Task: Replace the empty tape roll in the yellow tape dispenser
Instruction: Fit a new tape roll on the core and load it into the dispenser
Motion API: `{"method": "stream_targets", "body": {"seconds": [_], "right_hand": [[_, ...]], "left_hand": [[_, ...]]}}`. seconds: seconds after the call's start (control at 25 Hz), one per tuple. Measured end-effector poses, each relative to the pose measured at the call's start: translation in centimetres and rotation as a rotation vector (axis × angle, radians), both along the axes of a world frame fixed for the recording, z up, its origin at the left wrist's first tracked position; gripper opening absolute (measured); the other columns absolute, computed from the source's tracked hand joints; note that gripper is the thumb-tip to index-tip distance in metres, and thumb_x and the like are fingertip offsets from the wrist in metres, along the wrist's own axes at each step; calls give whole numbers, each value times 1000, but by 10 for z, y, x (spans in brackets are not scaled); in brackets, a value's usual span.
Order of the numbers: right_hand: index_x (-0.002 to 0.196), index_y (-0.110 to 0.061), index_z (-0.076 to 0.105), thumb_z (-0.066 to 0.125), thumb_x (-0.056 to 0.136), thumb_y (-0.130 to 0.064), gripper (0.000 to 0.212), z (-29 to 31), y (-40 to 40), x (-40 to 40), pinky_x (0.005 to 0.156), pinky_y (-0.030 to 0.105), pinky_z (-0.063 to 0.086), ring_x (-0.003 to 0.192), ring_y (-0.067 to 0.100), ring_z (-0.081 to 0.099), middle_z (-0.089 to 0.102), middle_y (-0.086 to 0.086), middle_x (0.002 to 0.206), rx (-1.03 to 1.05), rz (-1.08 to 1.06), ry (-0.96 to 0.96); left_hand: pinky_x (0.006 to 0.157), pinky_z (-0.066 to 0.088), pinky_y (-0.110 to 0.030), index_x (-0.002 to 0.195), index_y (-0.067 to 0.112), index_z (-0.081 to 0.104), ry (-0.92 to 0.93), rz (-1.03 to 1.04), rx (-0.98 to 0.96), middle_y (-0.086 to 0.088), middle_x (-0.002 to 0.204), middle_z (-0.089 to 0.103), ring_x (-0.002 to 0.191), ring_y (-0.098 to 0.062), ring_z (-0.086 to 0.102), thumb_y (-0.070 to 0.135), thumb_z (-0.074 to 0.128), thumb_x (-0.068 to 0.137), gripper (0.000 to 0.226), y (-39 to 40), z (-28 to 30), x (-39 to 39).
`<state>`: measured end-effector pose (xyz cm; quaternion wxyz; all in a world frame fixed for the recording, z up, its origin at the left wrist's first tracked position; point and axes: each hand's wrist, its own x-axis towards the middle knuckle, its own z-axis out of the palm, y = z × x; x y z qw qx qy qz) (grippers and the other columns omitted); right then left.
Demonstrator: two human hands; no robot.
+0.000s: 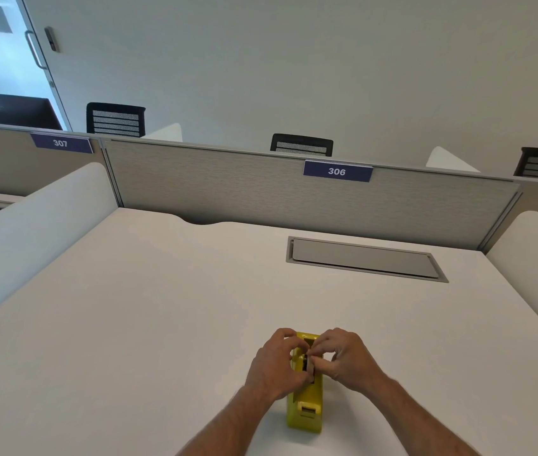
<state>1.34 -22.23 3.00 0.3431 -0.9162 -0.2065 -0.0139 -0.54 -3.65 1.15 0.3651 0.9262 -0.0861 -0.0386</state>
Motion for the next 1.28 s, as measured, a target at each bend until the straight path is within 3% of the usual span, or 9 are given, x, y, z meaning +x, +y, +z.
{"method": "stream_targets", "body": {"seconds": [0.2, 0.4, 0.52, 0.8, 1.04, 1.28], "right_hand": [[84, -33, 79, 76, 68, -35, 17, 1, 0, -3, 65, 19, 50, 85, 5, 61, 69, -23, 83, -13, 22, -19], [82, -32, 80, 79, 71, -25, 13, 1, 1, -1, 66, 17, 47, 84, 4, 61, 68, -26, 80, -9, -3, -10], [83, -32, 79, 79, 69, -30, 14, 1, 0, -2, 69, 22, 51, 84, 5, 62, 71, -22, 82, -6, 4, -7], [90, -32, 72, 76, 60, -41, 32, 3, 1, -3, 72, 28, 53, 87, 3, 55, 65, -21, 90, -118, 69, -32], [86, -32, 79, 71, 69, -39, 20, 2, 3, -1, 71, 29, 53, 85, 5, 58, 69, -18, 87, -72, 37, -16], [88, -32, 79, 72, 70, -39, 21, 2, 1, -3, 65, 18, 50, 86, 2, 57, 67, -21, 87, -74, 54, -28]], "left_hand": [[88, 56, -31, 114, 36, 65, 0, 1, 0, 17, 137, 47, 102, -10, 60, 52, 81, 66, 53, 0, 0, 0], [87, 56, -30, 112, 36, 65, 1, 5, -6, 17, 136, 48, 102, -9, 59, 51, 82, 65, 52, 0, -1, 0], [88, 56, -31, 113, 36, 64, 2, 2, 2, 17, 136, 47, 103, -9, 59, 51, 82, 66, 52, 0, -1, 0], [89, 57, -32, 120, 37, 63, 10, -15, 32, 15, 139, 45, 103, -12, 61, 52, 80, 68, 57, 1, 1, 1], [88, 57, -32, 115, 37, 64, 11, -10, 15, 15, 138, 46, 103, -12, 61, 49, 81, 69, 50, 0, 4, 0], [88, 57, -31, 114, 36, 64, 8, -6, 25, 15, 136, 47, 104, -12, 60, 50, 81, 69, 51, -1, 5, 0]]}}
